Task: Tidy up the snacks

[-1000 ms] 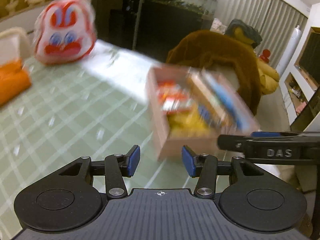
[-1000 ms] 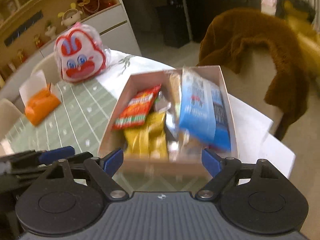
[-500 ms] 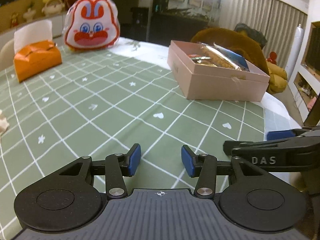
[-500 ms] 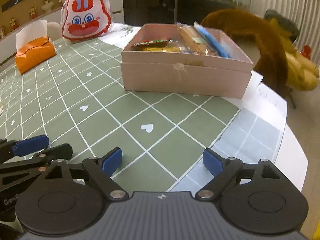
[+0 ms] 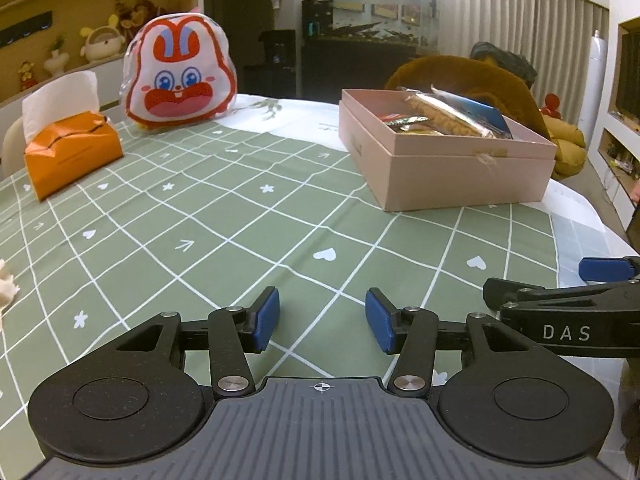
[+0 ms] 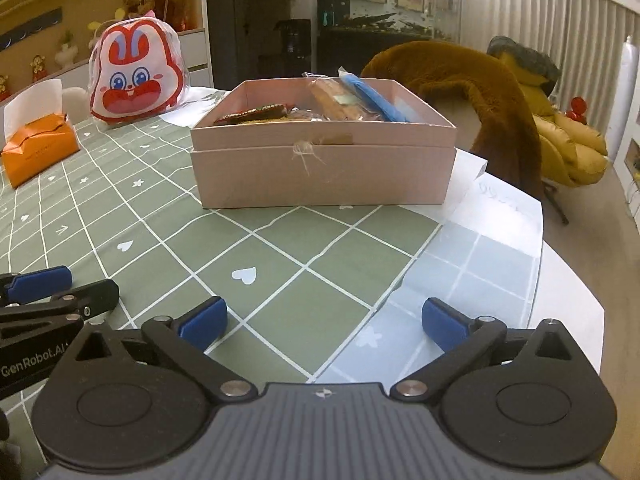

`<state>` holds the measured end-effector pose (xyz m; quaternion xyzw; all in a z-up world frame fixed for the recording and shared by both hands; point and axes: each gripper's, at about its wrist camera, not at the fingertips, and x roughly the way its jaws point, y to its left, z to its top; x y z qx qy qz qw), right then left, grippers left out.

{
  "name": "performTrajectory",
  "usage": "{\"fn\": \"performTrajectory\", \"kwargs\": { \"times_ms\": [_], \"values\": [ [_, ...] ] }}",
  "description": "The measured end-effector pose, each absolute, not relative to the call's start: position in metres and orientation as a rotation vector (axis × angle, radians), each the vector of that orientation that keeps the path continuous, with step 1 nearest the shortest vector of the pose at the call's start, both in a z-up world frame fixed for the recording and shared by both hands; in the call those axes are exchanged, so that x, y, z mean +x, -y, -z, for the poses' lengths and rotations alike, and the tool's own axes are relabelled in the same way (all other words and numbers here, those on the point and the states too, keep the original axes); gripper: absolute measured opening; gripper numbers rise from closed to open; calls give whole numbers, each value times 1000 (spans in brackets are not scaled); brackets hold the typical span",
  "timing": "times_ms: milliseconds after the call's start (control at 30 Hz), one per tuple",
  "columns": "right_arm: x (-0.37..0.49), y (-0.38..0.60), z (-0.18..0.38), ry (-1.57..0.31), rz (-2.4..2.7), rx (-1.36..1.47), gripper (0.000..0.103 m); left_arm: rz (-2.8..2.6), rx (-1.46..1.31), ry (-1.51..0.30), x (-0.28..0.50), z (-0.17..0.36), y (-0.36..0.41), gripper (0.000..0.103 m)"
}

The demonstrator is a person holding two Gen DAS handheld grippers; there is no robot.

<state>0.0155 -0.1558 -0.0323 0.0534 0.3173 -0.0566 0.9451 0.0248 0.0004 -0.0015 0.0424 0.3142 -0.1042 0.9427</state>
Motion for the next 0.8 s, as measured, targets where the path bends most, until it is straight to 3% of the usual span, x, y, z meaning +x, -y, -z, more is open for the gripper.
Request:
{"fn": "performTrajectory", "kwargs": {
  "times_ms": [800],
  "values": [
    [16, 156, 32, -646, 115, 109, 103, 220, 94, -643, 26, 1, 1, 55]
  ]
}}
